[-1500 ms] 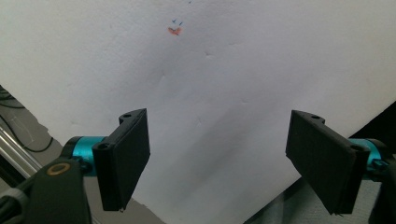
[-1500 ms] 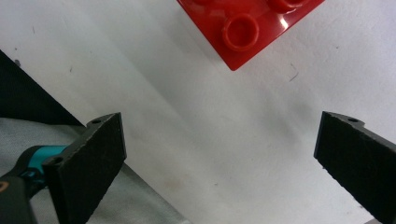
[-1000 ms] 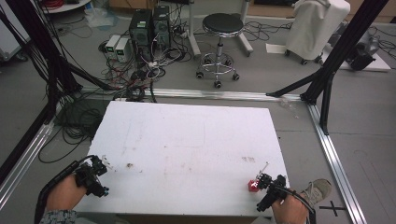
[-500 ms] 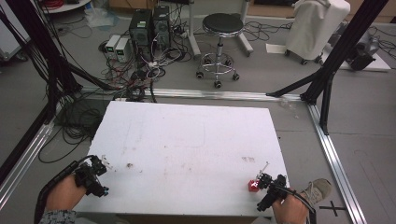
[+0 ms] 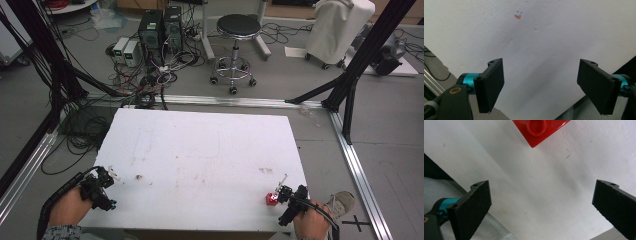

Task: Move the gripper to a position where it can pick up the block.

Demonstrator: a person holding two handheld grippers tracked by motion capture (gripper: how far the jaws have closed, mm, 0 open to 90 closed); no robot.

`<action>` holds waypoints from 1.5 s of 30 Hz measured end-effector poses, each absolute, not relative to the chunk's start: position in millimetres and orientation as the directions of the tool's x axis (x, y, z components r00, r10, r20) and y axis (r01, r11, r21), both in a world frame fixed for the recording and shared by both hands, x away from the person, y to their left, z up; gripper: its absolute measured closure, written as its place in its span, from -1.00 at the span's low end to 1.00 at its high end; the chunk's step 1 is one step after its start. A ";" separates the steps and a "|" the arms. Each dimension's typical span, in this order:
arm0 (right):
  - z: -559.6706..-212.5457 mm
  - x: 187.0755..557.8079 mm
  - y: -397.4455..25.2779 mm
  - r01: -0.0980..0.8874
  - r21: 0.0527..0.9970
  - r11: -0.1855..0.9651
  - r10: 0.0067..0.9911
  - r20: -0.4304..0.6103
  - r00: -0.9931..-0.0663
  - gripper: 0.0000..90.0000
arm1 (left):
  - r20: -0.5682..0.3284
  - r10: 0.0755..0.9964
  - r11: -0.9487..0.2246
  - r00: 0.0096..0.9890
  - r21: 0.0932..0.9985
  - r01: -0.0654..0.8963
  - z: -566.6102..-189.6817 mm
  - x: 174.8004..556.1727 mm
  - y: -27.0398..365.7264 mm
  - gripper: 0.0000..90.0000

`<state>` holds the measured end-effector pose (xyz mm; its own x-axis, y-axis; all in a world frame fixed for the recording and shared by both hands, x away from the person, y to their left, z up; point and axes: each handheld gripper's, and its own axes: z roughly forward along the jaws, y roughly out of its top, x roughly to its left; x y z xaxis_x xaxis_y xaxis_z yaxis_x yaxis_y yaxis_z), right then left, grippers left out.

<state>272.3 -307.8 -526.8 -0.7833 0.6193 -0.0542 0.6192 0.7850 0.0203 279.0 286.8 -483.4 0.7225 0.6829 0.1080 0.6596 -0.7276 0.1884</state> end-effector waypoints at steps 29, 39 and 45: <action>-516.2 278.3 -308.6 0.337 -0.011 0.942 0.335 -0.069 -0.940 -0.97 | 0.098 0.686 -0.724 0.721 0.189 0.663 -486.5 280.3 285.5 -0.51; -505.0 288.6 -304.9 0.194 -0.007 0.981 0.192 -0.090 -0.977 -0.97 | 0.095 0.689 -0.722 0.719 0.187 0.667 -487.9 280.5 286.0 -0.51; -500.0 295.1 -294.8 0.141 -0.014 0.990 0.140 -0.083 -0.987 -0.97 | 0.093 0.690 -0.720 0.718 0.189 0.668 -488.3 280.7 286.7 -0.51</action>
<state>295.1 -294.8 -500.0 -0.9867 0.1398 -0.0826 0.1414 0.9898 -0.0141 280.7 286.7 -488.3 0.7178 0.6900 0.0934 0.6677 -0.7201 0.1886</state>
